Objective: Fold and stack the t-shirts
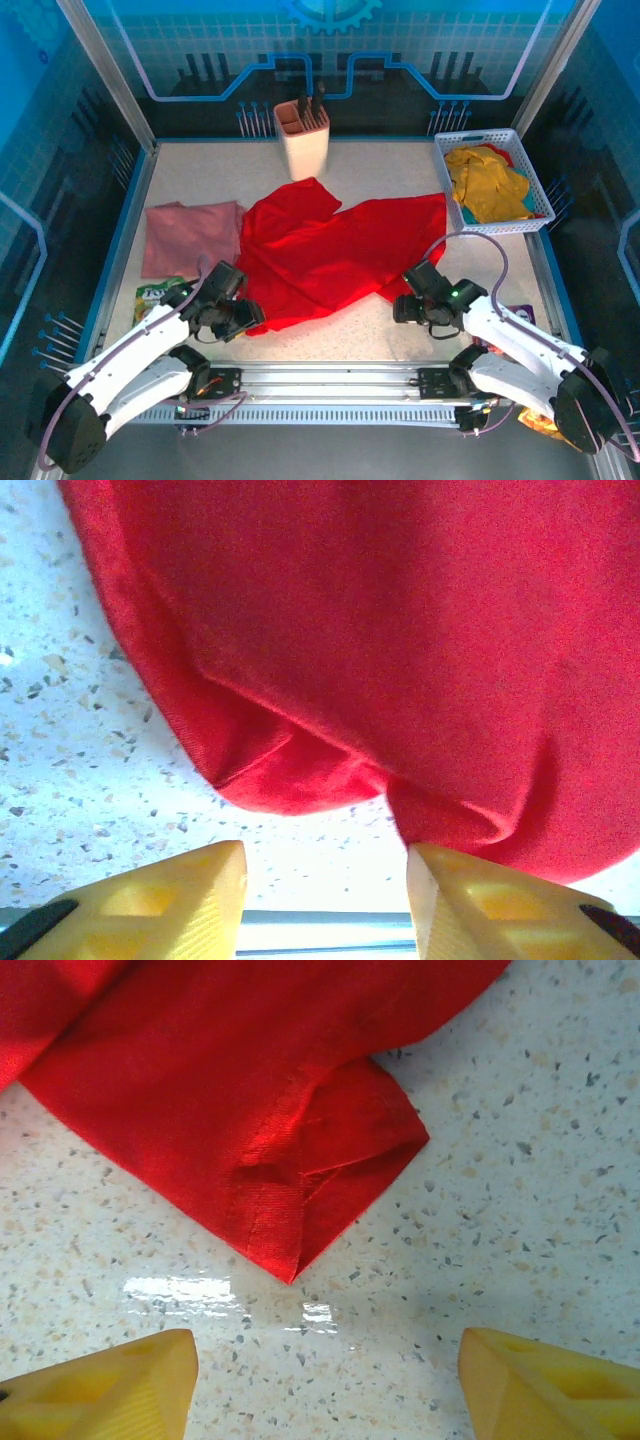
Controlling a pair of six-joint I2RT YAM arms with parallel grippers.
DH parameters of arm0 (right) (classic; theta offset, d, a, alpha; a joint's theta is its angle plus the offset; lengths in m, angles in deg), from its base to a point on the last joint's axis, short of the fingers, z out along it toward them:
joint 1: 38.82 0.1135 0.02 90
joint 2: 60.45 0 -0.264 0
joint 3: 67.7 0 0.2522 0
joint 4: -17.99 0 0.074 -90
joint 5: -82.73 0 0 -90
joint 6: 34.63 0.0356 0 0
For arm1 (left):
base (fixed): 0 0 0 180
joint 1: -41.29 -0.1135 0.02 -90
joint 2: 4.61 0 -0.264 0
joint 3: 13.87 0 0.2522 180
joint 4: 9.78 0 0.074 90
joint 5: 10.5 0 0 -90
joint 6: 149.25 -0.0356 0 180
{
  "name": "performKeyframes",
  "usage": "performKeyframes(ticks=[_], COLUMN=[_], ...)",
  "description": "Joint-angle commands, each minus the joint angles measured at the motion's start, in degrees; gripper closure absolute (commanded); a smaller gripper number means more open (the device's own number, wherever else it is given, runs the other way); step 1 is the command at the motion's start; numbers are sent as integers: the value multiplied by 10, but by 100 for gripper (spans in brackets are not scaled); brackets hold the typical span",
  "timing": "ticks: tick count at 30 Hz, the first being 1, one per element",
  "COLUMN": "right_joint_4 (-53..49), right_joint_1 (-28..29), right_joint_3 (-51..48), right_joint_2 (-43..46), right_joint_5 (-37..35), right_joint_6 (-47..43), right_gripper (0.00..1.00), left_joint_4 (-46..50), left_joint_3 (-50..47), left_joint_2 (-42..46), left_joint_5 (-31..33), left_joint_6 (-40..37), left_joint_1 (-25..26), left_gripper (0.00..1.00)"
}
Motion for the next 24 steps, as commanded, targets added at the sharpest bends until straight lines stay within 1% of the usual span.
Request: performKeyframes(ticks=[1, 6, 9, 13, 14, 16, 19, 24], right_joint_4=[45, 72, 80, 101, 105, 104, 87, 88], right_joint_1=[11, 23, 27, 30, 29, 31, 32, 32], right_joint_3=[-14, -7, 3, 15, 18, 26, 43, 47], right_joint_2=[-17, -63, -90, -116, -124, -143, -161, -157], right_joint_5=[-2, -10, -28, -47, -46, -51, -71, -88], right_joint_6=[30, 28, 33, 32, 30, 30, 27, 29], right_gripper=[31, 33, 42, 49, 51, 53, 60, 68], left_joint_4=[-3, 11, 29, 3, -8, -21, -37, -73], left_joint_3=[-18, -21, -19, -41, -48, -48, -34, -21], left_joint_2=[5, 16, 17, 10, 5, -16, -56, -95], left_joint_5=[9, 22, 28, 38, 43, 58, 66, 75], left_joint_6=[47, 72, 80, 90, 90, 81, 65, 53], left_joint_1=[16, 48, 64, 73, 73, 73, 73, 72], left_gripper=[54, 53, 53, 53, 52, 46, 41, 41])
